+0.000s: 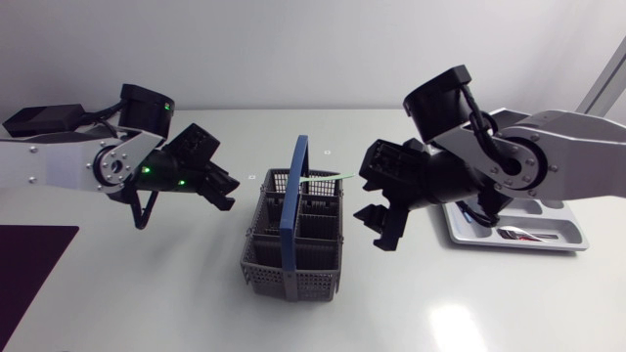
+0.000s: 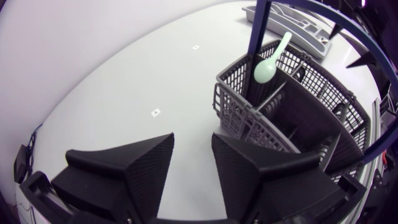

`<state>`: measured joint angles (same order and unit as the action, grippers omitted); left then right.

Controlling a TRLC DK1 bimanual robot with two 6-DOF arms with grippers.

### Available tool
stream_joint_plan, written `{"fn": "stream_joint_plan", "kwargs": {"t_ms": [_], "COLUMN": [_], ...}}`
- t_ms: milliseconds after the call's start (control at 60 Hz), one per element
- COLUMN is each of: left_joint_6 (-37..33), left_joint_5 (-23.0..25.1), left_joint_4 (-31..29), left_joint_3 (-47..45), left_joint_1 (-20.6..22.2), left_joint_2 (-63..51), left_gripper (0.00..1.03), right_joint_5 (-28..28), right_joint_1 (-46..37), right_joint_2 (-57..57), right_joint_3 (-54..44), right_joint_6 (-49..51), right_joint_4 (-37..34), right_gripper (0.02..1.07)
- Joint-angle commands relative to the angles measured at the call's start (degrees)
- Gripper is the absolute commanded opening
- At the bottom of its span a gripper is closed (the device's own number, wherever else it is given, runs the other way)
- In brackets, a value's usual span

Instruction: Unload the cutlery basket into the drawer organizer.

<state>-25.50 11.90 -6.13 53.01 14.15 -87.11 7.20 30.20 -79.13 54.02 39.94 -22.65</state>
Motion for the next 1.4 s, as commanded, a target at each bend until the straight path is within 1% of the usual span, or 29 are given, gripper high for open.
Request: {"fn": "stream_joint_plan", "kwargs": {"t_ms": [0,133,267,400,700,733,783,867,917,1000,1133,1167,1233,1383], "left_joint_6": [-2.0,-3.7,-4.7,-5.4,-5.5,-5.5,-5.5,-5.5,-5.5,-5.5,-5.5,-5.5,-5.5,-5.5], "left_joint_5": [0.5,0.4,0.3,0.1,-0.1,-0.2,-0.2,-0.4,-0.5,-0.5,-0.5,-0.5,-0.5,-0.5], "left_joint_4": [-0.6,-0.7,-1.4,-1.6,-1.3,-1.2,-1.1,-1.1,-1.1,-0.9,-0.4,-0.2,0.0,0.2], "left_joint_3": [-4.1,-9.1,-12.2,-14.3,-14.9,-14.9,-14.7,-14.5,-14.4,-14.3,-14.3,-14.3,-14.3,-14.1], "left_joint_1": [0.8,1.8,2.5,3.1,3.8,4.0,4.2,4.3,4.4,4.5,4.7,4.7,4.7,4.8], "left_joint_2": [3.9,9.1,13.5,15.4,15.5,15.2,14.9,14.6,14.4,14.0,12.9,12.8,12.6,12.2], "left_gripper": [0.46,0.46,0.46,0.46,0.46,0.46,0.46,0.46,0.46,0.46,0.46,0.46,0.46,0.46], "right_joint_5": [-0.9,-2.2,-3.6,-3.5,-3.8,-3.9,-4.2,-5.4,-5.6,-6.7,-7.1,-7.1,-7.1,-7.8], "right_joint_1": [-0.2,0.3,0.7,0.7,1.8,2.1,2.8,3.5,3.9,4.3,4.6,4.9,5.1,5.4], "right_joint_2": [-2.5,-7.5,-12.5,-14.9,-18.8,-19.7,-21.4,-22.8,-23.4,-24.1,-24.9,-24.9,-24.9,-24.7], "right_joint_3": [2.1,2.8,3.5,5.3,9.4,10.0,10.7,10.5,10.8,10.8,11.1,11.1,11.0,11.5], "right_joint_6": [6.7,13.7,18.5,20.9,23.3,23.6,24.6,25.4,25.8,26.5,26.6,26.9,27.4,28.7], "right_joint_4": [3.2,10.2,16.4,18.3,18.3,18.3,18.4,20.5,20.6,22.3,23.7,23.7,23.6,23.4], "right_gripper": [0.75,0.75,0.75,0.75,0.74,0.72,0.63,0.60,0.50,0.44,0.43,0.38,0.35,0.35]}}
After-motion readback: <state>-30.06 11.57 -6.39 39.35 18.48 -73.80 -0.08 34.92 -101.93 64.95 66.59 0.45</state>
